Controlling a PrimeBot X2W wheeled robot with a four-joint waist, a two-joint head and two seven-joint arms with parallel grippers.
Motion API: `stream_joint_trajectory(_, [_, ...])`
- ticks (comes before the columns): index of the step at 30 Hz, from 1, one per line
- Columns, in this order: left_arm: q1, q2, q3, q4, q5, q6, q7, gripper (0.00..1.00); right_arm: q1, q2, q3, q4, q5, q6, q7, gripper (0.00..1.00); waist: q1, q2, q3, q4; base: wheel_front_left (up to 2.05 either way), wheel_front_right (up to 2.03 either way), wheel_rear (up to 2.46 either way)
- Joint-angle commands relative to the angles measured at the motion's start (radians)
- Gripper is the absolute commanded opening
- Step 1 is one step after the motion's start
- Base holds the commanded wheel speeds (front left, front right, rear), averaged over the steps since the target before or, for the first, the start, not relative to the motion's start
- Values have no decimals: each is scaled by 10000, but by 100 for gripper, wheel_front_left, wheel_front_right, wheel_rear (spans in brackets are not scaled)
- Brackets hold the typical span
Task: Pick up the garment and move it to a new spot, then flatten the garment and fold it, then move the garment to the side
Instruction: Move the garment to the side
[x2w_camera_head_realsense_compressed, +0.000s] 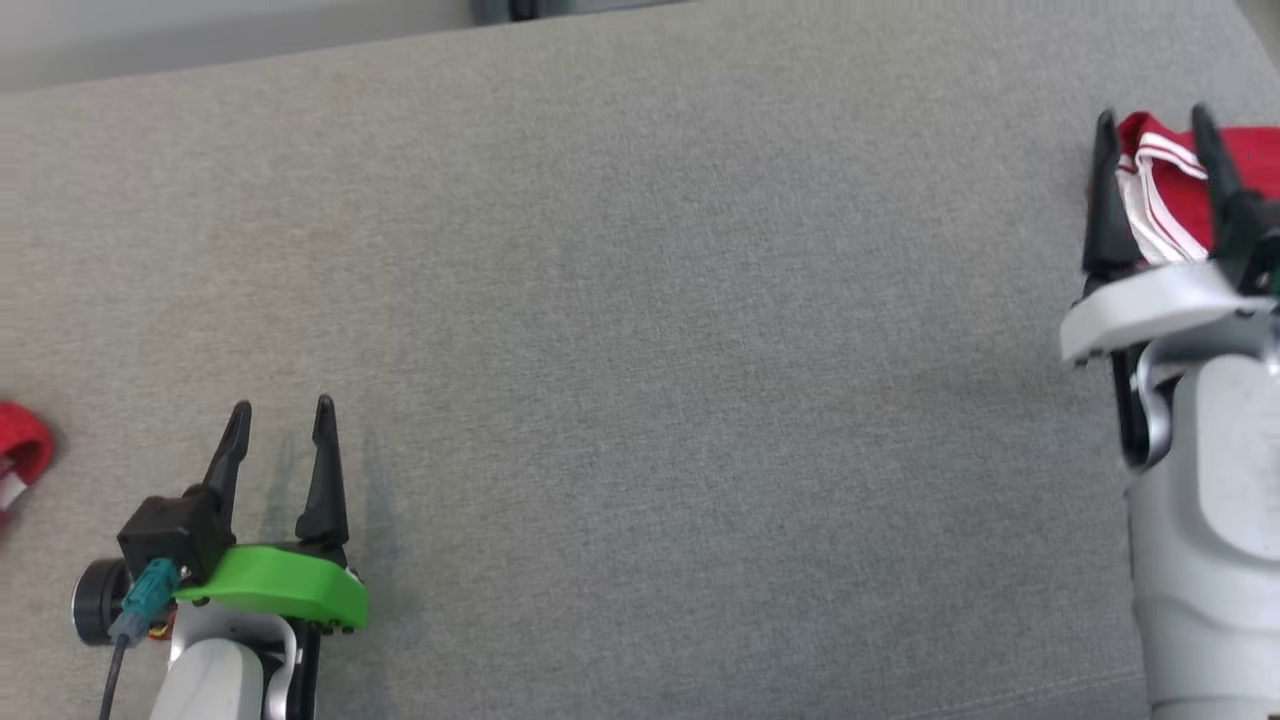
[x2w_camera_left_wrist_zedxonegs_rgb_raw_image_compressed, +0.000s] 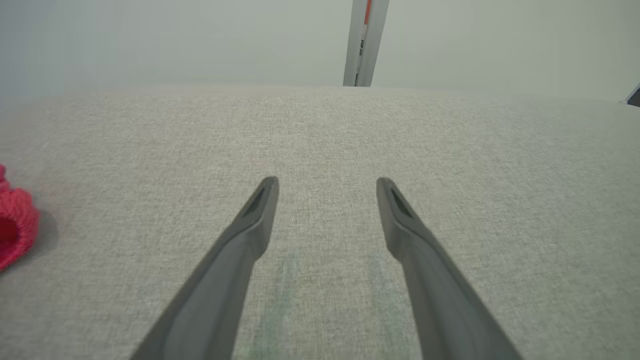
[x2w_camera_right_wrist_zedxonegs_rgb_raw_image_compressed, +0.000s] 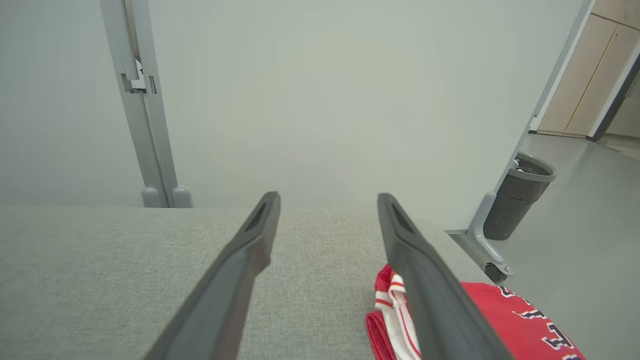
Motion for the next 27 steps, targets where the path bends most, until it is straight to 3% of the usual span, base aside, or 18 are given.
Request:
stream_joint_trajectory(1, [105, -13, 187, 125, -22, 22, 2, 100, 449, -29, 279, -4, 248, -18, -39, 100, 0, 0, -601, 459, 0, 0, 0])
stream_joint_trajectory(13, [755, -380, 715, 746, 198, 22, 2, 100, 2727, -37, 1726, -6, 1757, -19, -40, 100, 0, 0, -1575, 833, 0, 0, 0])
stream_joint_trajectory(27, [1767, -785, 1081, 567, 329, 22, 2, 100, 4259, -33, 1930, -249, 2632, -19, -41, 100, 0, 0, -2518, 894, 0, 0, 0])
